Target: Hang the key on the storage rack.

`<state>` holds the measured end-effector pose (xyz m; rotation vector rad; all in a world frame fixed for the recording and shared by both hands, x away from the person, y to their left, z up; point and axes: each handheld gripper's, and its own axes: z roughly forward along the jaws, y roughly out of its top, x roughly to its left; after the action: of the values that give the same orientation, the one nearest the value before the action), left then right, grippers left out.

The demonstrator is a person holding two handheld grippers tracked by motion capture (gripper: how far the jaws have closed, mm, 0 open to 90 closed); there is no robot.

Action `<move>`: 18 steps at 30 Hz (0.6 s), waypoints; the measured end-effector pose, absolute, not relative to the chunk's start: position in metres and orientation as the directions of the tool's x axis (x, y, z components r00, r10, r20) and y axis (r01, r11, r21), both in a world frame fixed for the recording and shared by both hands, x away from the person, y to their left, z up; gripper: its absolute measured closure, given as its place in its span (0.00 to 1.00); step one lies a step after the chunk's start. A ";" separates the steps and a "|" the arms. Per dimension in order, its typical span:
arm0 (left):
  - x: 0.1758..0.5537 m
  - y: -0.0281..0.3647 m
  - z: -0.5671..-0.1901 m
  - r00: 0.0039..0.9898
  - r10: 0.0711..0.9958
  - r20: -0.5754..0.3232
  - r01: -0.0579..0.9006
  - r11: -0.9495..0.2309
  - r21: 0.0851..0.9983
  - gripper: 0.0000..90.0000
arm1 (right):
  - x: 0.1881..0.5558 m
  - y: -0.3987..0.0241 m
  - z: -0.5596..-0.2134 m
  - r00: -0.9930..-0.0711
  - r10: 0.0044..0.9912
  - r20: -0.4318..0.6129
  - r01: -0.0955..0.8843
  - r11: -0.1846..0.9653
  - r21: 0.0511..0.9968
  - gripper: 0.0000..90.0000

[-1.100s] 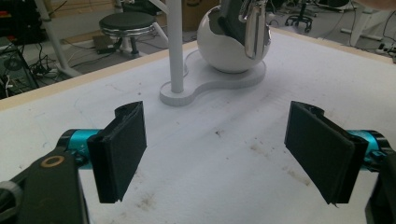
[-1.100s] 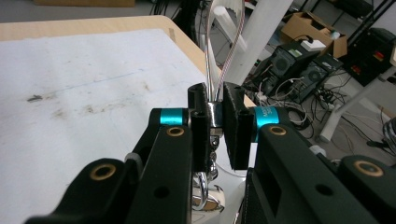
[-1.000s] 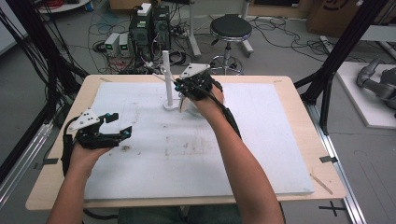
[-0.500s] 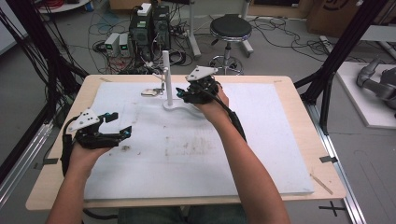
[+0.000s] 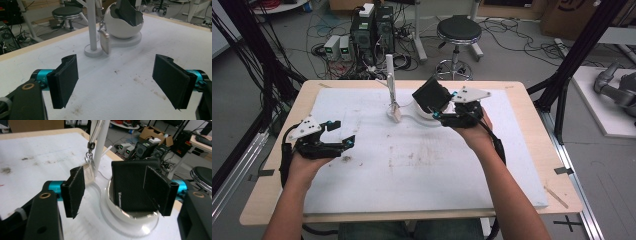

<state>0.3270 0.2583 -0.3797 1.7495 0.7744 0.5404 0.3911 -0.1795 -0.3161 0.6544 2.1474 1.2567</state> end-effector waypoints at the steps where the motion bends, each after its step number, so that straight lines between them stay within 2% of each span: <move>1: 0.327 0.258 -0.380 0.682 0.731 -0.021 0.234 -0.192 0.953 0.23 | 0.391 -0.179 -0.316 -0.723 0.654 -0.221 0.128 0.441 0.888 0.36; 5: 0.330 0.253 -0.382 0.688 0.726 -0.020 0.232 -0.194 0.953 0.23 | 0.378 -0.200 -0.323 -0.710 0.667 -0.226 0.125 0.434 0.892 0.35; 18: 0.338 0.246 -0.385 0.703 0.711 -0.027 0.232 -0.193 0.954 0.23 | 0.345 -0.258 -0.357 -0.654 0.744 -0.137 0.183 0.332 0.925 0.27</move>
<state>0.3376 0.2455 -0.3850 1.7535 0.7530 0.5160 0.3453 -0.2579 -0.3566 0.8113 2.0451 1.3162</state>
